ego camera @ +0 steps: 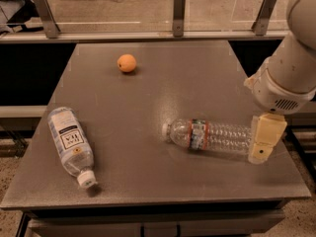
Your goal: Move water bottle near orange
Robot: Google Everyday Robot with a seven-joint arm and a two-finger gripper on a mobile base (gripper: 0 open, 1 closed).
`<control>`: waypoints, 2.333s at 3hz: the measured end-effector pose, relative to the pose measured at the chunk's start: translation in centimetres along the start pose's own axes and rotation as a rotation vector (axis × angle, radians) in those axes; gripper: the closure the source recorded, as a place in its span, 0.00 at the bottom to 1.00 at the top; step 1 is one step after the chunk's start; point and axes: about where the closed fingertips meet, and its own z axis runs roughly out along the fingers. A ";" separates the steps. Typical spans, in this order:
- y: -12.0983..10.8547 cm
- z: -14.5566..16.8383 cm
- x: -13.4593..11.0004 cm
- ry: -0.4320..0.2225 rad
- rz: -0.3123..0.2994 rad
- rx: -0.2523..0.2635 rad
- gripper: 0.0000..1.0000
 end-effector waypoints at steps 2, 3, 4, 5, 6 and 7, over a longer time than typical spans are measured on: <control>0.4 2.4 0.2 0.057 0.006 -0.039 0.00; 0.4 2.4 0.2 0.057 0.005 -0.037 0.19; 0.4 2.4 0.1 0.057 0.003 -0.036 0.42; 0.4 2.4 0.1 0.057 0.002 -0.035 0.65; 0.4 2.4 0.0 0.057 0.001 -0.034 0.88; 0.4 2.3 0.0 0.057 0.000 -0.033 1.00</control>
Offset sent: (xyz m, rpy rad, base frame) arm 0.0016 0.0002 -0.0215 -0.0386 0.0433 -0.0101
